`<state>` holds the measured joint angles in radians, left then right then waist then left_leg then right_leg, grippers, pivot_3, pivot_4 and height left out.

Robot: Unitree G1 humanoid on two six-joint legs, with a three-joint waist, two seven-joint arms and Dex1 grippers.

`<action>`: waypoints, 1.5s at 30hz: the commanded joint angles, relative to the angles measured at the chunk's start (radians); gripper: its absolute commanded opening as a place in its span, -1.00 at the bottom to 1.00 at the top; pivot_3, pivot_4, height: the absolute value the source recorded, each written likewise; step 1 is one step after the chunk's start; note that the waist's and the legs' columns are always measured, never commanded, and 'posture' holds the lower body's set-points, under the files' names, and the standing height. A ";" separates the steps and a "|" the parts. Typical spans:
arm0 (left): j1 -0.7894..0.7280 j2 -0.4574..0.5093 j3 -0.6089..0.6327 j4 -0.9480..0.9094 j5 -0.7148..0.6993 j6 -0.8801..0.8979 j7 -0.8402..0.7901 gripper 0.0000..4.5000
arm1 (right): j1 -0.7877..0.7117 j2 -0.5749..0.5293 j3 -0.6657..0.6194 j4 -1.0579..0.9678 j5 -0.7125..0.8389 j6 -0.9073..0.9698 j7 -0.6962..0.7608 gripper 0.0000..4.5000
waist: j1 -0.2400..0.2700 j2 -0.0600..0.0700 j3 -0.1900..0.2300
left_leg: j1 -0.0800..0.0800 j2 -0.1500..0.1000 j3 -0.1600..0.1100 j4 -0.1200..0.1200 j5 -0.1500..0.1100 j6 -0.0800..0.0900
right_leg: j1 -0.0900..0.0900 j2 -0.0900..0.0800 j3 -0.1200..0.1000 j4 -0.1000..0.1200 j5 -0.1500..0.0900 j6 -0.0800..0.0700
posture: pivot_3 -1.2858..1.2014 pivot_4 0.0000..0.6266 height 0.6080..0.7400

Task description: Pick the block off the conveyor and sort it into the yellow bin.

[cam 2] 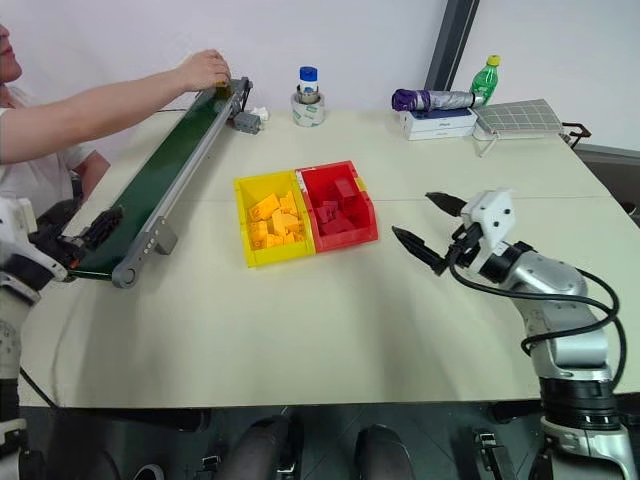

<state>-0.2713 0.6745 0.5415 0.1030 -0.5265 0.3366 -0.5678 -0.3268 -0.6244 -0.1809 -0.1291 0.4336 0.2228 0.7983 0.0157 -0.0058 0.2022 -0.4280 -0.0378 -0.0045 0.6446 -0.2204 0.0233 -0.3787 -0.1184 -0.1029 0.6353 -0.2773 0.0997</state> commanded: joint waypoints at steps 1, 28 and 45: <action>-0.040 0.024 0.057 0.015 0.007 -0.004 0.075 0.97 | -0.031 0.018 0.011 -0.010 -0.001 -0.027 0.001 1.00 | 0.000 0.000 0.000 | 0.000 0.000 0.000 0.000 0.000 0.000 | 0.000 0.000 0.000 0.000 0.000 0.000 | 0.03 -0.52 1.00; -0.040 -0.030 -0.052 -0.008 0.061 -0.085 0.052 0.97 | -0.036 0.070 0.025 0.005 -0.011 -0.074 -0.022 1.00 | -0.002 0.000 0.000 | 0.000 0.000 0.001 0.000 -0.001 -0.002 | -0.001 0.000 0.000 0.001 0.000 0.000 | 0.03 -0.52 1.00; -0.070 -0.045 -0.095 -0.031 0.053 -0.091 0.028 0.97 | -0.049 0.077 0.025 0.005 0.014 -0.064 -0.015 1.00 | -0.002 0.000 0.000 | 0.000 0.000 0.001 0.000 -0.001 -0.002 | 0.001 0.000 0.001 0.001 0.000 0.000 | 0.03 -0.52 1.00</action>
<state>-0.3209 0.6164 0.4143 0.0862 -0.4637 0.2534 -0.5423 -0.3562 -0.5476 -0.1322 -0.0978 0.4191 0.1678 0.7751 0.0139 -0.0059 0.2021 -0.4280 -0.0380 -0.0031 0.6442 -0.2215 0.0212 -0.3782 -0.1179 -0.1023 0.6362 -0.2771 0.0997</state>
